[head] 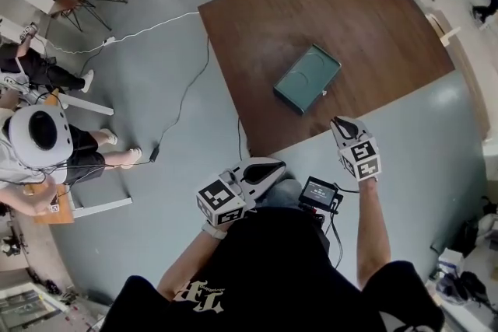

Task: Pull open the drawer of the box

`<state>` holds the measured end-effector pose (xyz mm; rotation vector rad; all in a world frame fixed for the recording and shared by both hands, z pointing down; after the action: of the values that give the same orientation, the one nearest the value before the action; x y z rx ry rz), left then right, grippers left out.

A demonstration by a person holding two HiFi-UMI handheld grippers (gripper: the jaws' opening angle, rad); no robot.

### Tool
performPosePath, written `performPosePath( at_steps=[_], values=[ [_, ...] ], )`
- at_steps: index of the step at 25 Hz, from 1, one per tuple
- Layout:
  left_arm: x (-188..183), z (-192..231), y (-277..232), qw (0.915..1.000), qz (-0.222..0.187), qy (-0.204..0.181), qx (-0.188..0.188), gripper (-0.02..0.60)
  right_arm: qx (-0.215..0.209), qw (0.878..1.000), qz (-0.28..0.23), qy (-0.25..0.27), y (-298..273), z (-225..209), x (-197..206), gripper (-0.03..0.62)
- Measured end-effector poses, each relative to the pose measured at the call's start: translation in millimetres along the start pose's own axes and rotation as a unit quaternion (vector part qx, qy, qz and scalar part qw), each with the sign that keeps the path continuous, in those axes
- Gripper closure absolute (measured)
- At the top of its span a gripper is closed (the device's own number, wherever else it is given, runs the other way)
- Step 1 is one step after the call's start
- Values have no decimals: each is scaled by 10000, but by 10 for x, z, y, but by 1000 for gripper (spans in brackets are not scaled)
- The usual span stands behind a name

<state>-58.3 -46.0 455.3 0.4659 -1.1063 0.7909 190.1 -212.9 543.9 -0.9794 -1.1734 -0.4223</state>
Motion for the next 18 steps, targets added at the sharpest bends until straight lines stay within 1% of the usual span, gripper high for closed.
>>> performPosePath(
  at_steps=[4, 9, 13, 16, 18],
  values=[
    [93, -4, 54, 9999, 17, 21, -123, 577, -48, 9996, 232, 176, -283, -107, 165, 563],
    [239, 51, 139, 9992, -107, 131, -363, 577, -148, 9972, 587, 429, -608, -228, 363, 549],
    [409, 109, 185, 9974, -250, 244, -623, 577, -252, 9954, 803, 447, -786, -331, 544, 537],
    [522, 177, 190, 9960, -282, 308, -794, 577, -335, 9944, 901, 441, -905, -392, 630, 529],
    [582, 217, 175, 9955, -289, 342, -829, 577, -387, 9936, 958, 461, -984, -423, 678, 519]
  ],
)
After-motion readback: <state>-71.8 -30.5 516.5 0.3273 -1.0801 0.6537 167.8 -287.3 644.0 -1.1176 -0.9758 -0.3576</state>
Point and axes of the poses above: the fingertips, and each gripper's own axes: y backward along the fingers, z to its left, x out of its underside, the point moved 10 cm from there along y, backward along the fingers, and after that the axes turned 9 degrees about -z, right-handed, at the moved point
